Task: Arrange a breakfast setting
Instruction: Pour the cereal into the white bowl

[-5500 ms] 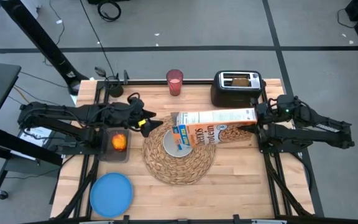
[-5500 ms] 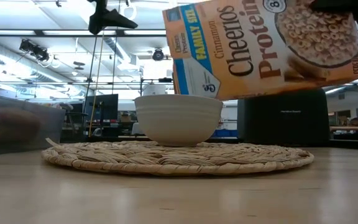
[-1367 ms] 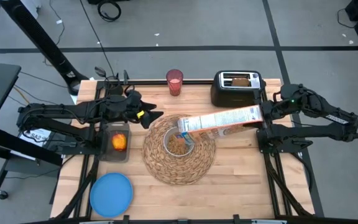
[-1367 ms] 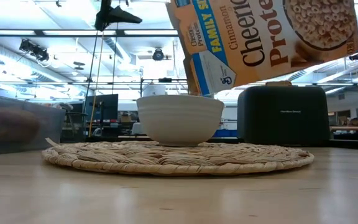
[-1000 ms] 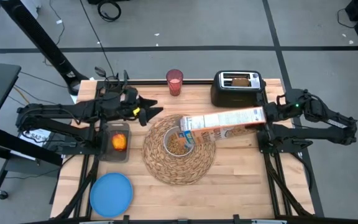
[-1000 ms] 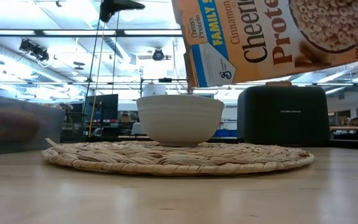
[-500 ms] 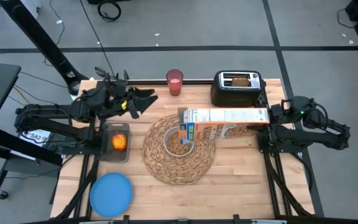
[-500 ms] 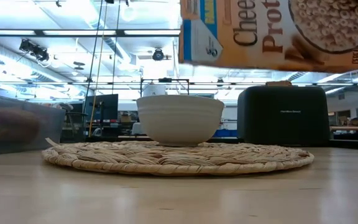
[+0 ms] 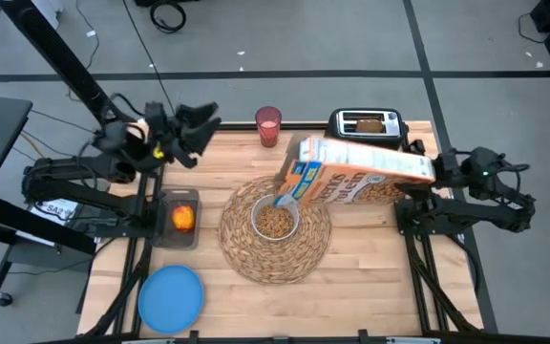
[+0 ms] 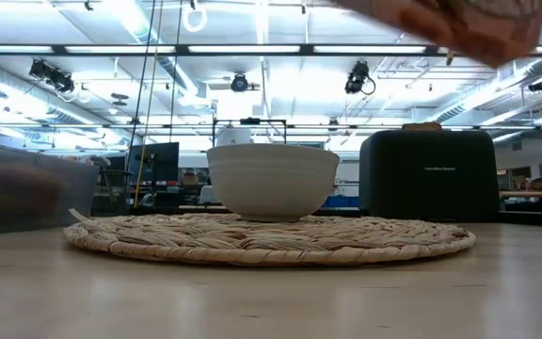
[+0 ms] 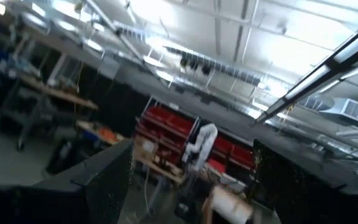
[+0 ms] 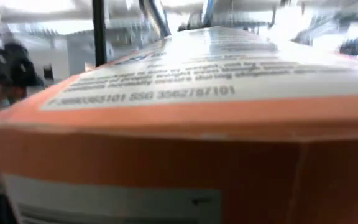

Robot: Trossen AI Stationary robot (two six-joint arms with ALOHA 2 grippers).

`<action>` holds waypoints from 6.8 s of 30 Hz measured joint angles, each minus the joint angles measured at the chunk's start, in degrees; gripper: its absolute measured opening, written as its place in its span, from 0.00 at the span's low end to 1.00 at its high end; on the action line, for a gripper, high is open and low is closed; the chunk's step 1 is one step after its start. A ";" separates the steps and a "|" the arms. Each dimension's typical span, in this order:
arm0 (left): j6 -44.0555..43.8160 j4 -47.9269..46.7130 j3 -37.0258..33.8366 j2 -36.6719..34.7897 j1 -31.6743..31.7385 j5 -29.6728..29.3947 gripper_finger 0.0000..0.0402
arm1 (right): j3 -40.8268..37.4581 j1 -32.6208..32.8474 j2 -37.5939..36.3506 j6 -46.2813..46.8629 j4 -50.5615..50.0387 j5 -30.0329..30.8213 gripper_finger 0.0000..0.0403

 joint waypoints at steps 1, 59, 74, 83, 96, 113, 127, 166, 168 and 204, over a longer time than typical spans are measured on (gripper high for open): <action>1.31 -0.23 1.07 0.00 0.00 -0.02 0.82 | 0.00 0.00 0.07 0.47 2.57 0.41 0.60; 6.26 40.55 3.73 25.76 6.20 20.91 0.95 | 26.69 0.00 68.49 10.07 70.79 8.28 0.60; 10.98 15.79 13.10 21.03 9.65 24.83 0.53 | 30.85 0.11 67.61 2.84 52.90 8.54 0.84; 15.68 -8.93 13.00 11.39 13.40 31.34 0.53 | 30.81 -0.94 54.62 -0.85 21.47 7.06 0.97; 17.83 -16.48 13.00 15.38 10.57 31.77 0.50 | 30.73 -1.11 53.19 0.07 17.83 3.81 0.99; 18.45 -11.98 13.06 22.43 8.72 31.24 0.50 | 30.69 -0.61 59.73 -3.02 18.77 1.08 0.85; 13.50 -18.30 13.22 16.58 8.92 30.73 0.73 | 30.69 -0.90 56.36 -3.19 15.78 -1.79 0.41; -2.35 -30.86 13.09 -0.44 8.51 46.81 0.79 | -20.97 36.03 41.20 -3.88 44.75 -25.15 0.40; -2.34 -31.09 13.09 -0.48 8.51 46.87 0.79 | -21.00 38.64 42.64 -4.89 46.42 -26.44 0.40; -0.42 -34.56 13.09 -0.35 10.58 44.72 0.79 | -19.15 48.30 40.85 0.11 30.25 -18.16 0.76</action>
